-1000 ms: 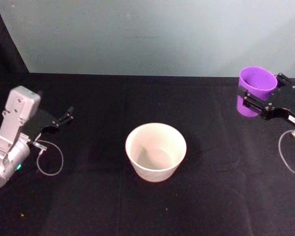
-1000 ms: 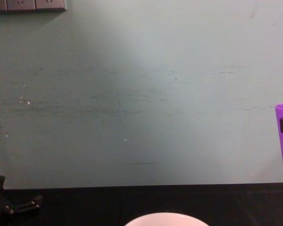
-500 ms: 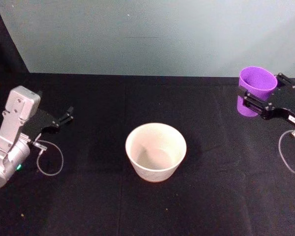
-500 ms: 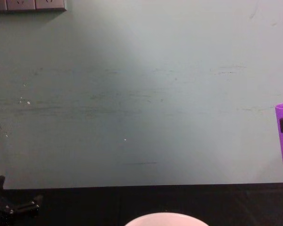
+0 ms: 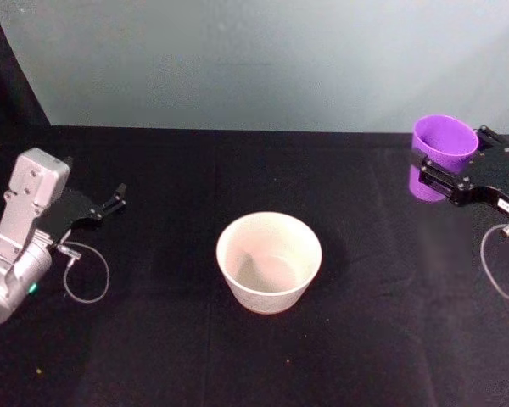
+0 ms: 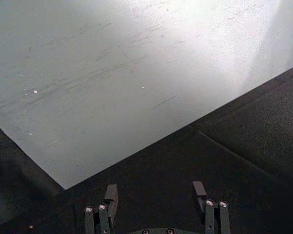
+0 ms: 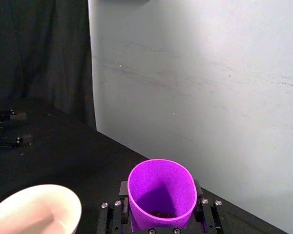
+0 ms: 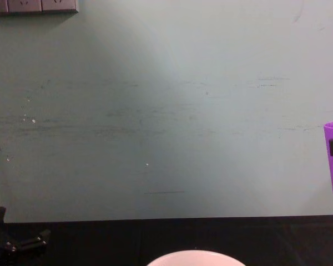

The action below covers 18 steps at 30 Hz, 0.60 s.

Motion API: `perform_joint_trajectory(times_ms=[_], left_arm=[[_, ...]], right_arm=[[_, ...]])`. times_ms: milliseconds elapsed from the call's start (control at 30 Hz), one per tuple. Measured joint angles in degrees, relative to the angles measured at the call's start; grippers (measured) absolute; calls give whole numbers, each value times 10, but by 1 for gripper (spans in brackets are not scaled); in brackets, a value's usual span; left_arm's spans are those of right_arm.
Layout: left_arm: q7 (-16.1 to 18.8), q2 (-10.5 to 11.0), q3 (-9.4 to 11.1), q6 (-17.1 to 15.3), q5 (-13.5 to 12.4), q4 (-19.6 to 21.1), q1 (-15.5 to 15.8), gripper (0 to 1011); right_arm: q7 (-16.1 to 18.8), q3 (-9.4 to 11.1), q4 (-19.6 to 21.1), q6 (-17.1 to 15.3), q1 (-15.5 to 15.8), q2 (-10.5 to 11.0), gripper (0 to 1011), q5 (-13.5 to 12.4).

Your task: Pick up the cup and pour the mung beans from the cup into the bowl.

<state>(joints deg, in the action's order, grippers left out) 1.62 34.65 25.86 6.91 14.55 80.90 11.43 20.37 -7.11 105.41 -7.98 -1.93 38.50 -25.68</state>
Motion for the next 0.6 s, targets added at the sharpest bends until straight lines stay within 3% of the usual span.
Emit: perform_joint_trajectory(times_ms=[600], left_arm=[[0,0,0,0,0,0,0,1000]], right_arm=[[0,0,0,0,0,0,733,0]])
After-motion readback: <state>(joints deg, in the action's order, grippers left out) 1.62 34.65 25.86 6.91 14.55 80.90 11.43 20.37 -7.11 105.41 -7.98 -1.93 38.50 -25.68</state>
